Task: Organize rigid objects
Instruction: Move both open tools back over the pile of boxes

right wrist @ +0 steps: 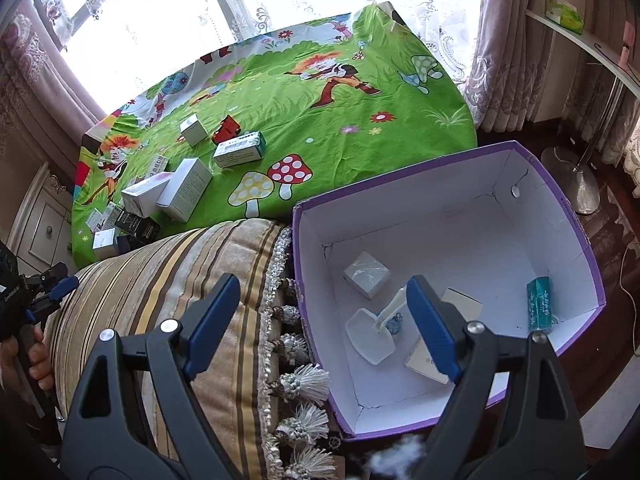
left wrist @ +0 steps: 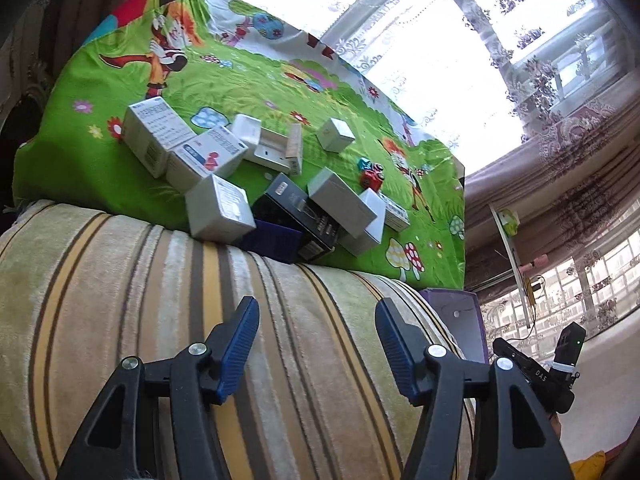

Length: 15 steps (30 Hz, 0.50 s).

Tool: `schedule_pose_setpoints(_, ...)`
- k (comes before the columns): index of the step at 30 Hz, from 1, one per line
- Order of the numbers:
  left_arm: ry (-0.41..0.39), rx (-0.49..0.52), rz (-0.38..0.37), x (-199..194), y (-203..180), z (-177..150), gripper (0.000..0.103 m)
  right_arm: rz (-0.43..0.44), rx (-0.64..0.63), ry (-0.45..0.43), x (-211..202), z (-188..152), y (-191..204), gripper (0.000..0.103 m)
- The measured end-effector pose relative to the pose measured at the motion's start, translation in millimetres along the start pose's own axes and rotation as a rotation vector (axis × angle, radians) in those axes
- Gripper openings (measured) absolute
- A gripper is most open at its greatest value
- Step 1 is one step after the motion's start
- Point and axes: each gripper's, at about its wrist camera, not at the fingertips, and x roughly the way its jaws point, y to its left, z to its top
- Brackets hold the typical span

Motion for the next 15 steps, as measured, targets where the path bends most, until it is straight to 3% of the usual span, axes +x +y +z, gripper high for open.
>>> schedule_pose_setpoints(10, 0.045, -0.075, 0.063, 14, 33, 35, 0.062, 0.04, -0.103, 0.026, 16, 14, 46, 0.087)
schedule_pose_setpoints(15, 0.083, -0.126, 0.059, 28, 49, 56, 0.065, 0.059, -0.157, 0.044, 24, 20, 69, 0.087)
